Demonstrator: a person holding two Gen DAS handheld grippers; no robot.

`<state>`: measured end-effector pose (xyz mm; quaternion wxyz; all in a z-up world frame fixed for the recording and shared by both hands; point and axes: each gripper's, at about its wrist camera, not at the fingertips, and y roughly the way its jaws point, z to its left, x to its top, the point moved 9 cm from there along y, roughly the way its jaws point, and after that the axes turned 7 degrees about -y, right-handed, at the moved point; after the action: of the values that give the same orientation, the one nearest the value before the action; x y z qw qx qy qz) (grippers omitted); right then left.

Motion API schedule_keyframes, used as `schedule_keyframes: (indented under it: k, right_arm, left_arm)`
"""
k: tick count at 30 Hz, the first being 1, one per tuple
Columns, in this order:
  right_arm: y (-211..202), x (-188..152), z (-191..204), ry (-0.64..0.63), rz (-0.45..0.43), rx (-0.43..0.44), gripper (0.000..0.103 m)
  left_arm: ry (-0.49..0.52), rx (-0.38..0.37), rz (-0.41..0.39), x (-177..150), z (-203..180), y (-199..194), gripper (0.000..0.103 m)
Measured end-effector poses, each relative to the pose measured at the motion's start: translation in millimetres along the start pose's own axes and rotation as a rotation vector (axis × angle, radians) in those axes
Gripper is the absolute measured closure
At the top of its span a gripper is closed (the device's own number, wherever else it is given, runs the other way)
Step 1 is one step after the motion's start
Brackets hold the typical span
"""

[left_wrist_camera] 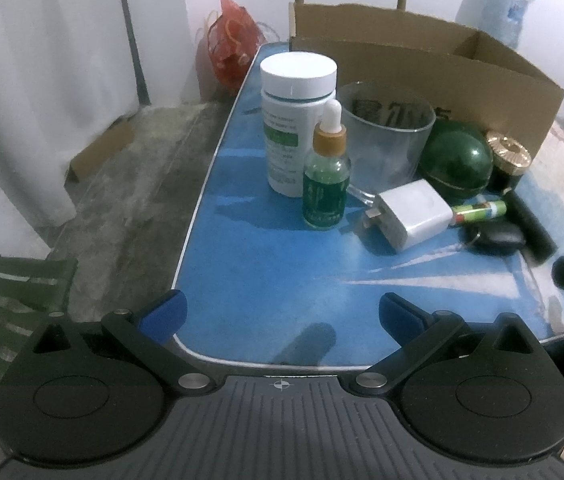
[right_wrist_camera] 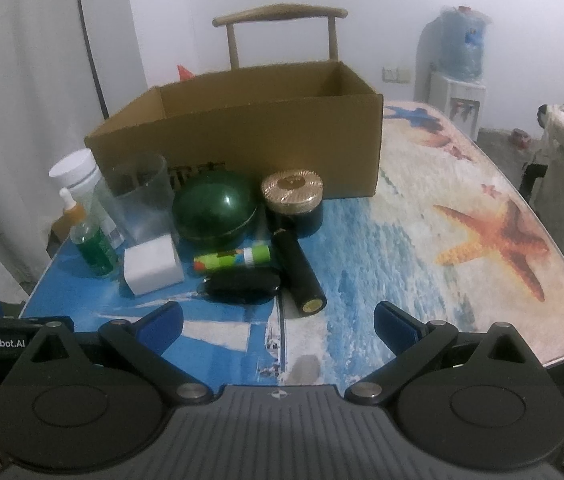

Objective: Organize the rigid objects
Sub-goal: 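Move the open right gripper down around the white charger cube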

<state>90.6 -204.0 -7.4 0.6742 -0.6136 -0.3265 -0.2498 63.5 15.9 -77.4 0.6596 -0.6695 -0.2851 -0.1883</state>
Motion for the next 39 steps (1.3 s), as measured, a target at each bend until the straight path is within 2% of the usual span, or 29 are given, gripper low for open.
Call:
schedule_keyframes:
  k: [7, 11, 14, 15, 17, 18, 21, 25, 30, 33, 39]
  right_arm:
    - [-3, 9, -6, -0.015, -0.139, 0.095, 0.000]
    - [-8, 26, 3, -0.035, -0.250, 0.175, 0.000]
    - [-1, 38, 15, -0.039, -0.272, 0.257, 0.001]
    - [4, 40, 19, -0.040, -0.268, 0.284, 0.002]
    - [14, 43, 27, -0.044, -0.243, 0.329, 0.013]
    - [20, 44, 31, -0.042, -0.229, 0.348, 0.021]
    - [39, 46, 40, -0.028, -0.169, 0.402, 0.031]
    - [54, 43, 51, -0.049, -0.117, 0.433, 0.038]
    - [65, 41, 64, -0.091, -0.074, 0.457, 0.056]
    - [69, 39, 67, -0.102, -0.056, 0.463, 0.060]
    - [79, 37, 68, -0.115, -0.026, 0.458, 0.063]
  left_arm:
    - [0.023, -0.037, -0.059, 1, -6, 11, 0.000]
    - [0.042, -0.102, -0.106, 6, -15, 10, 0.000]
    - [0.046, -0.159, -0.140, 10, -22, 10, 0.000]
    - [0.047, -0.183, -0.157, 11, -25, 10, 0.000]
    - [0.060, -0.214, -0.186, 13, -30, 11, 0.000]
    - [0.075, -0.218, -0.197, 13, -33, 13, 0.001]
    - [0.123, -0.226, -0.198, 13, -43, 18, 0.002]
    - [0.196, -0.277, -0.195, 9, -60, 22, 0.008]
    - [0.254, -0.310, -0.172, 3, -77, 32, 0.021]
    - [0.260, -0.331, -0.156, 2, -82, 37, 0.022]
    - [0.264, -0.351, -0.136, 2, -86, 43, 0.033]
